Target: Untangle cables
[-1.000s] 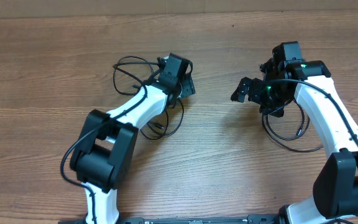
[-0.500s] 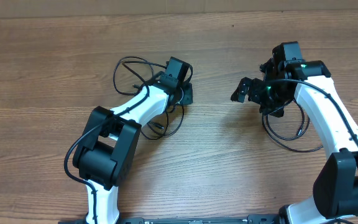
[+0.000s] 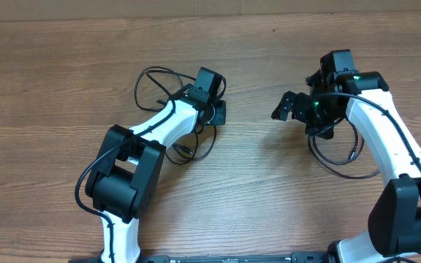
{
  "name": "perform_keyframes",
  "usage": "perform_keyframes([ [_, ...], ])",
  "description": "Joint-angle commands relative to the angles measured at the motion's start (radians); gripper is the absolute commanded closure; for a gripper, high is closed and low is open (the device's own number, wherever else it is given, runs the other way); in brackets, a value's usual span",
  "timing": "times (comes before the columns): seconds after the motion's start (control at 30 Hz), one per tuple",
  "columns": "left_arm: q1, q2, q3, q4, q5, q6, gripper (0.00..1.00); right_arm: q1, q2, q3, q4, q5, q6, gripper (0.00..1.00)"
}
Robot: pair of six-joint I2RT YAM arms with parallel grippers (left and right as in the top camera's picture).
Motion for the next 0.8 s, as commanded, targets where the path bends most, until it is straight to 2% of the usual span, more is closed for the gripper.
perform_keyframes([
  [0.0, -0.003, 0.008, -0.007, -0.013, 0.007, 0.008, 0.82, 0.006, 0.003, -0.029, 0.003, -0.010, 0.008, 0.00],
  [0.17, -0.003, 0.008, -0.007, -0.018, 0.007, 0.008, 0.76, 0.006, 0.003, -0.093, 0.032, -0.022, 0.012, 0.00],
  [0.2, -0.003, 0.008, -0.007, -0.021, 0.007, 0.008, 0.76, 0.006, 0.003, -0.107, 0.037, -0.026, 0.025, 0.00],
  [0.3, -0.003, 0.008, -0.007, -0.031, 0.008, 0.008, 0.93, 0.006, 0.003, -0.150, 0.052, -0.051, 0.085, 0.00],
  [0.47, -0.003, 0.008, -0.007, -0.053, 0.014, 0.008, 0.90, 0.006, 0.003, -0.206, 0.105, -0.149, 0.143, 0.00],
  [0.53, -0.003, 0.008, -0.007, -0.061, 0.014, 0.008, 0.96, 0.006, 0.003, -0.225, 0.126, -0.183, 0.142, 0.00],
  [0.77, -0.003, 0.008, -0.007, -0.070, 0.006, 0.023, 0.96, 0.008, 0.003, -0.242, 0.138, -0.182, 0.142, 0.00],
])
